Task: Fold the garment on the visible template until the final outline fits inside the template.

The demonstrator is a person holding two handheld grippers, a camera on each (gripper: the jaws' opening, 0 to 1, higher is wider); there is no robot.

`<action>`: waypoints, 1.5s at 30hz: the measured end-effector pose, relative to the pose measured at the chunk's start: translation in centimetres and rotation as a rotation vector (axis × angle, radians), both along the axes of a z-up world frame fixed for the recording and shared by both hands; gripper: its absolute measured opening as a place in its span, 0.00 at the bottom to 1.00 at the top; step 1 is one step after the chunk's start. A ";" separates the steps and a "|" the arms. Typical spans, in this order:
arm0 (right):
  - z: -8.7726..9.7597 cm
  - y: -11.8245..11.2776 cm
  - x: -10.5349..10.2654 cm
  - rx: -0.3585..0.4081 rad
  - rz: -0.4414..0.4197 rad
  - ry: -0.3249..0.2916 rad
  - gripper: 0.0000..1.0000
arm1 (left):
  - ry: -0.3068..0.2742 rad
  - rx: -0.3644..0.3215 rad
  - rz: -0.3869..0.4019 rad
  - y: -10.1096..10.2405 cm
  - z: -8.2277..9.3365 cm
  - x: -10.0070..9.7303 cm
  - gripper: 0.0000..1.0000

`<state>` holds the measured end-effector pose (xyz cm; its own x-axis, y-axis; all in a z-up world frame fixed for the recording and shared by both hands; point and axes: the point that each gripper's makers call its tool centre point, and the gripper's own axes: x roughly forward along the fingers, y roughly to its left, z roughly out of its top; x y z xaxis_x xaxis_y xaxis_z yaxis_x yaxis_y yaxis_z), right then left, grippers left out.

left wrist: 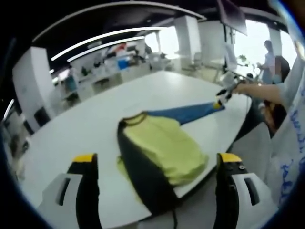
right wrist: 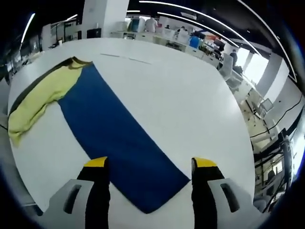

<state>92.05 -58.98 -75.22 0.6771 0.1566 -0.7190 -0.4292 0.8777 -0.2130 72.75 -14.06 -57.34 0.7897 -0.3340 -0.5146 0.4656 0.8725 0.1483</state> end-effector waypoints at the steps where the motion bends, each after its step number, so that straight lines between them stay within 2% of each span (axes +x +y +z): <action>1: 0.1 0.2 0.0 0.004 0.001 -0.004 0.74 | -0.001 0.000 0.001 0.1 0.0 0.0 0.99; 5: 0.7 1.6 -0.2 0.019 0.010 -0.019 0.85 | -0.011 -0.003 0.001 0.7 0.2 -0.3 0.99; 9: 1.0 3.3 -0.8 0.041 0.035 -0.018 0.89 | -0.016 -0.003 -0.003 1.2 0.2 -0.4 0.98; 14: 1.4 5.2 -1.8 0.058 0.064 -0.011 1.00 | -0.032 -0.019 -0.009 1.6 0.3 -0.7 0.98; 21: 2.7 7.1 -3.0 0.062 0.092 -0.036 1.00 | -0.043 -0.024 -0.026 2.2 0.4 -1.3 0.97; 26: 3.8 9.2 -4.1 0.117 0.109 -0.052 1.00 | -0.043 -0.022 -0.025 3.1 0.3 -1.8 0.97; 31: 4.7 11.4 -5.1 0.110 0.147 -0.071 1.00 | -0.037 -0.025 -0.030 3.8 0.1 -2.4 0.97; 38: 6.5 14.7 -6.9 0.146 0.199 -0.102 1.00 | -0.034 -0.027 -0.020 4.9 -0.1 -2.9 0.96; 45: 7.7 16.9 -8.7 0.158 0.238 -0.116 1.00 | -0.017 -0.029 -0.020 5.4 -0.7 -3.1 0.96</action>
